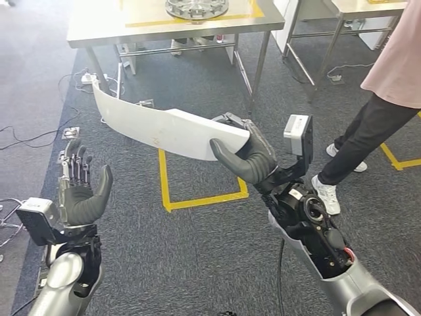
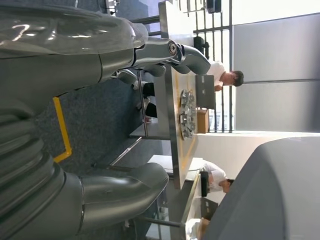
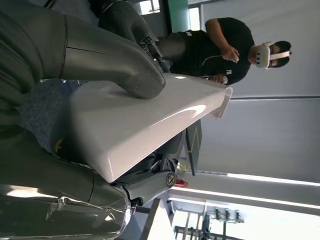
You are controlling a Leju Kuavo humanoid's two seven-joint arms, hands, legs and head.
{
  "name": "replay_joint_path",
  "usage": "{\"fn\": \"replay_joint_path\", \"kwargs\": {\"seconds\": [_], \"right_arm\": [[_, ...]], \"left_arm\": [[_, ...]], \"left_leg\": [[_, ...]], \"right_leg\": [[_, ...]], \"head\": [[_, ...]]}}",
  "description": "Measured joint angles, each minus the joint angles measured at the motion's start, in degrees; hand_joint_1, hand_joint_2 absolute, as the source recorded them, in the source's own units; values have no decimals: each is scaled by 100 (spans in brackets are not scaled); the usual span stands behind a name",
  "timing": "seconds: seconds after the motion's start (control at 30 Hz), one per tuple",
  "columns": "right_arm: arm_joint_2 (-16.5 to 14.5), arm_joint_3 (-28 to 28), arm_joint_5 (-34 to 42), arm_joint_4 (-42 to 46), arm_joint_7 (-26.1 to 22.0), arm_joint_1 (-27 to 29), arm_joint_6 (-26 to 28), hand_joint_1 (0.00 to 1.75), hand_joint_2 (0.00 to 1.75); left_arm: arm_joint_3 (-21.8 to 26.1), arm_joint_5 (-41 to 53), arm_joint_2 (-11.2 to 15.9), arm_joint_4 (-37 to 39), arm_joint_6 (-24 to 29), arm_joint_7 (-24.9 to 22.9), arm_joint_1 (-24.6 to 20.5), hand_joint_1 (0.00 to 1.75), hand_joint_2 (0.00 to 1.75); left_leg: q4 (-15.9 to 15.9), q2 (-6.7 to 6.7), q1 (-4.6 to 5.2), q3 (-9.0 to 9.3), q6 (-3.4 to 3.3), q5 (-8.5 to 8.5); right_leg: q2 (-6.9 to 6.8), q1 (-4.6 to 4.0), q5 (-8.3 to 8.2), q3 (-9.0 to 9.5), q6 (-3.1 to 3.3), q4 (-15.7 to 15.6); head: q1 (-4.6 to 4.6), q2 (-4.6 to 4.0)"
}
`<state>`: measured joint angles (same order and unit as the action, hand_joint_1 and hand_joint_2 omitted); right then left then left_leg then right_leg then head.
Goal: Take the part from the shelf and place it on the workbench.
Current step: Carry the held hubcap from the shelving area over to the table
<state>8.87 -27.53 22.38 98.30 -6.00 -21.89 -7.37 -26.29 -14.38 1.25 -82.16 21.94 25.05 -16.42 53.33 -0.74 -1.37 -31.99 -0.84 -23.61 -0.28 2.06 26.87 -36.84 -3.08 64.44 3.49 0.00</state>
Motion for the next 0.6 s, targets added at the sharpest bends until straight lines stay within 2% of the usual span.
{"fn": "replay_joint_path", "kwargs": {"seconds": [0.03, 0.07, 0.1, 0.23, 0.27, 0.3, 0.37, 0.4, 0.43, 0.47, 0.53, 0.57, 0.6], "right_arm": [[0, 1, 1, -6, -1, -1, 0, 175, 175], [0, 1, 3, -9, -2, -3, -1, 175, 175], [0, 0, 5, -13, -1, 2, -2, 175, 175], [0, 0, 10, -9, 1, 7, -8, 175, 175], [0, 1, 11, -4, 0, -2, -9, 175, 175], [0, 0, 13, 1, 0, -11, -9, 175, 175], [0, -4, 16, 1, 7, -17, -8, 175, 175], [0, -8, 16, 1, 11, -13, -4, 175, 175], [0, -12, 16, 0, 15, -10, 0, 175, 175], [0, -14, 16, -1, 17, -9, 5, 175, 175], [0, -18, 16, -1, 16, -10, 10, 175, 175], [0, -20, 16, -1, 16, -13, 11, 175, 175], [0, -22, 17, -1, 16, -13, 12, 175, 175]], "left_arm": [[0, 1, 1, 0, 0, -1, 0, 0, 175], [0, 3, 1, 0, 0, -3, -2, 0, 175], [0, 7, 2, -1, 0, -7, -3, 0, 175], [-2, 20, 2, -4, 3, -30, 7, 0, 175], [-2, 25, 2, -5, 6, -36, 2, 0, 175], [-2, 29, 2, -7, 9, -45, -3, 0, 175], [-2, 38, 2, -6, 16, -69, 0, 0, 175], [-2, 40, 3, -5, 19, -83, 8, 0, 175], [-2, 42, 6, -5, 20, -91, 15, 0, 175], [-2, 44, 10, -4, 21, -95, 19, 0, 175], [-2, 47, 17, -4, 24, -98, 15, 0, 175], [-3, 49, 19, -5, 24, -98, 10, 0, 175], [-3, 51, 20, -7, 25, -98, 3, 0, 175]], "left_leg": [[29, -19, -7, 21, 40, -43], [72, -37, -4, 19, 83, -82], [102, -50, 3, 5, 127, -105], [150, -50, -12, -11, 249, -161], [304, -28, -19, -74, 267, -227], [597, -5, -19, -230, 278, -327], [1464, 30, -11, -782, 267, -536], [1805, 33, -3, -1051, 249, -560], [1935, 32, 12, -1219, 219, -477], [1816, 32, 36, -1256, 176, -284], [1019, 34, 125, -1016, 42, 255], [644, 39, 171, -853, -20, 413], [358, 43, 209, -727, -64, 478]], "right_leg": [[11, 12, -183, 158, -21, -385], [28, 19, -283, 307, -17, -706], [44, 14, -298, 392, 2, -874], [70, -27, -181, 474, 177, -898], [69, -24, -158, 515, 218, -906], [65, -24, -131, 564, 257, -913], [54, -56, -66, 638, 313, -914], [53, -78, -29, 676, 333, -914], [56, -99, 12, 722, 346, -914], [62, -117, 57, 777, 355, -916], [74, -133, 157, 899, 357, -926], [79, -141, 202, 944, 344, -942], [82, -144, 238, 975, 324, -967]], "head": [[20, 0], [38, 0], [41, 0], [-21, 0], [-50, 0], [-91, 0], [-174, 0], [-200, 0], [-213, 0], [-220, 0], [-232, 0], [-238, 0], [-246, 0]]}}
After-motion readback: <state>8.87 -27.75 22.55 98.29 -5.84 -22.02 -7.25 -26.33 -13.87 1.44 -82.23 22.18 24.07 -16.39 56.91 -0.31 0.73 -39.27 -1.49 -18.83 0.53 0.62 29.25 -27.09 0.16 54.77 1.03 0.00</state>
